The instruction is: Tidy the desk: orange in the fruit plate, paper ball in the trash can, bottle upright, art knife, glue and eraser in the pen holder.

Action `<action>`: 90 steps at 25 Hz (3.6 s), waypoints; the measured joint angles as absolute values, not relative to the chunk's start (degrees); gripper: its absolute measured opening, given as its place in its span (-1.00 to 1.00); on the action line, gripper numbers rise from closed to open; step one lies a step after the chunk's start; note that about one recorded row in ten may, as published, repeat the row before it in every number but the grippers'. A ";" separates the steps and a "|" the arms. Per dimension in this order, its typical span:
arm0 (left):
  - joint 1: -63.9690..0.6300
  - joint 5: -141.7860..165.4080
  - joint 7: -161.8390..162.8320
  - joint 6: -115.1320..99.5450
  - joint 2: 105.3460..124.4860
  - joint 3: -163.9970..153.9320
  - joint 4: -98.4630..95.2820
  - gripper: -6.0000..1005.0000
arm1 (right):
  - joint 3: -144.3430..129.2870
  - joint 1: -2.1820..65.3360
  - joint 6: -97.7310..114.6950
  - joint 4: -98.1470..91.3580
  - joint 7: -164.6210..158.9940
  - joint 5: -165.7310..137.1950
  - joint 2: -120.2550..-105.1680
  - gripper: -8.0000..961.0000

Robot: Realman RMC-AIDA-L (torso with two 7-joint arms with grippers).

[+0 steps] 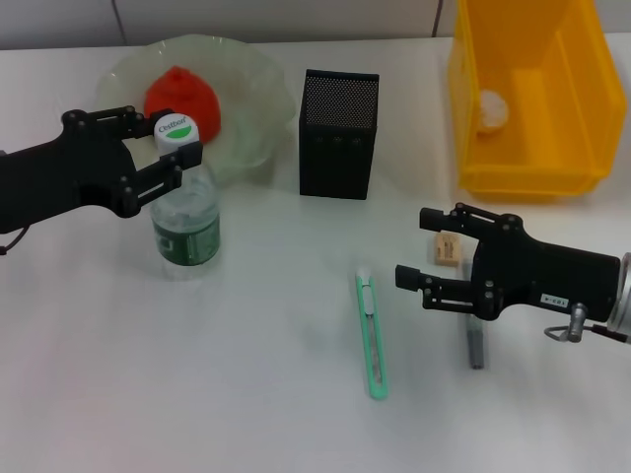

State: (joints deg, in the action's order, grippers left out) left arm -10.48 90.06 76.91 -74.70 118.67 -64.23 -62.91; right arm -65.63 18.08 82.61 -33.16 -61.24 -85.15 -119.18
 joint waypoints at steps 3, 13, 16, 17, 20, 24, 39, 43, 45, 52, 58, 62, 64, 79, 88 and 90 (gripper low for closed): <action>-11.17 89.59 76.60 -74.58 118.72 -64.21 -61.71 -0.11 | -65.79 18.18 82.62 -33.33 -61.25 -85.17 -119.18 0.72; -11.56 85.75 76.52 -74.81 118.53 -62.91 -61.49 0.02 | -65.79 18.19 82.61 -34.25 -62.09 -85.17 -119.18 0.72; -11.32 84.60 74.15 -77.51 118.54 -61.14 -62.96 0.14 | -65.75 17.44 83.82 -39.35 -67.16 -85.31 -119.19 0.72; -11.32 84.60 74.15 -77.51 118.54 -61.14 -62.96 0.19 | -65.75 17.44 83.82 -39.35 -67.16 -85.31 -119.19 0.72; -10.71 82.46 69.36 -82.59 118.51 -60.55 -61.99 0.35 | -65.50 15.78 84.65 -50.13 -79.16 -87.73 -119.13 0.72; -10.38 83.75 63.15 -88.15 118.38 -60.83 -57.25 0.54 | -65.72 18.03 84.88 -69.54 -105.11 -102.90 -119.12 0.72; -12.63 92.22 49.07 -89.97 118.21 -60.37 -38.15 0.62 | -97.67 43.19 83.37 -74.68 -166.28 -144.75 -119.72 0.64; -12.63 92.25 49.04 -89.97 118.21 -60.38 -38.08 0.62 | -101.83 44.34 79.45 -71.61 -168.90 -144.56 -119.84 0.64; -12.64 92.25 49.04 -89.97 118.21 -60.42 -38.07 0.62 | -102.34 44.35 78.44 -70.96 -169.02 -144.04 -119.86 0.63; -12.44 92.34 49.01 -89.98 118.21 -60.60 -38.02 0.62 | -105.78 45.05 73.75 -65.74 -169.22 -140.83 -119.89 0.58; -12.25 92.37 48.98 -90.15 118.21 -60.67 -37.97 0.62 | -107.59 45.10 71.39 -63.57 -169.29 -139.53 -119.89 0.54; -12.22 92.38 48.96 -90.37 118.22 -60.47 -37.97 0.62 | -108.46 45.43 70.78 -62.83 -169.31 -139.36 -119.88 0.52; -12.21 92.38 48.96 -90.50 118.21 -60.41 -37.97 0.62 | -108.48 45.67 71.05 -62.66 -169.33 -139.32 -119.88 0.50; -12.81 92.37 48.95 -90.10 118.14 -60.38 -37.97 0.62 | -109.25 46.22 72.05 -62.61 -168.79 -139.76 -119.87 -0.55; -12.92 92.36 48.95 -90.28 118.17 -60.38 -37.96 0.62 | -101.93 41.30 72.91 -69.90 -165.60 -139.91 -119.36 -0.66; -12.94 92.36 48.97 -90.28 118.23 -60.50 -37.97 0.62 | -97.04 38.20 72.96 -74.43 -163.58 -139.91 -119.36 -0.66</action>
